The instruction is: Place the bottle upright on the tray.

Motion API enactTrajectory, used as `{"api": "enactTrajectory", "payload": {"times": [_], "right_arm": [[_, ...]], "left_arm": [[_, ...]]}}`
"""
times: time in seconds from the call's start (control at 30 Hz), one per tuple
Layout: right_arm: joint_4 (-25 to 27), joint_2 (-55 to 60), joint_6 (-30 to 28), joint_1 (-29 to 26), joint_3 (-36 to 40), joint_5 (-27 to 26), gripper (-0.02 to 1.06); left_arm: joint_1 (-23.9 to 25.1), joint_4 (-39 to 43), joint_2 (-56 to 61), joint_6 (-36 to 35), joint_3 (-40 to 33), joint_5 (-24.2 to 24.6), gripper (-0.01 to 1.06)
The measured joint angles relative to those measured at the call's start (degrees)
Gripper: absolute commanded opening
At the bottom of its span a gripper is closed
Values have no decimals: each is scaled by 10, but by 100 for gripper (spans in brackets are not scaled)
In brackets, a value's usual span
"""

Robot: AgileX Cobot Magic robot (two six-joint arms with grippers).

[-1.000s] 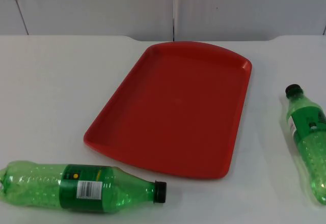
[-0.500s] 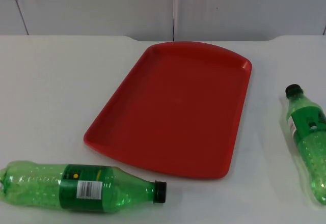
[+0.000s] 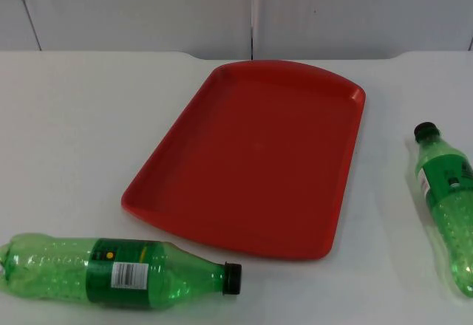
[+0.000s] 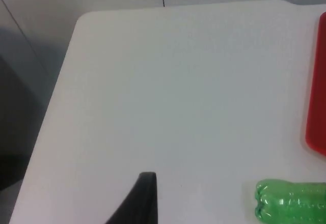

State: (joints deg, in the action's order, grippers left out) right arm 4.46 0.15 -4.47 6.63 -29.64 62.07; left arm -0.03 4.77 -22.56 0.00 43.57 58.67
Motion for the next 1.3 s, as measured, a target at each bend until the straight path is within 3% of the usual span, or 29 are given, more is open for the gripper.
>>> {"api": "enactTrajectory", "payload": {"times": [0.37,0.73,0.93,0.97,1.13,1.17,1.3], "right_arm": [[0,0,0,0,0,0,105],[0,0,0,0,0,0,105],[0,0,0,0,0,0,105],[0,0,0,0,0,0,105],[0,0,0,0,0,0,105],[0,0,0,0,0,0,105],[0,0,0,0,0,0,105]], "left_arm": [[0,-5,-140,62,37,-17,105],[0,-48,-296,227,116,-25,105],[0,-106,-376,389,130,-77,105],[0,-106,-376,389,130,-77,105],[0,-204,-428,565,130,-84,105],[0,-204,-428,565,130,-84,105],[0,-276,-465,683,130,-84,105]]}}
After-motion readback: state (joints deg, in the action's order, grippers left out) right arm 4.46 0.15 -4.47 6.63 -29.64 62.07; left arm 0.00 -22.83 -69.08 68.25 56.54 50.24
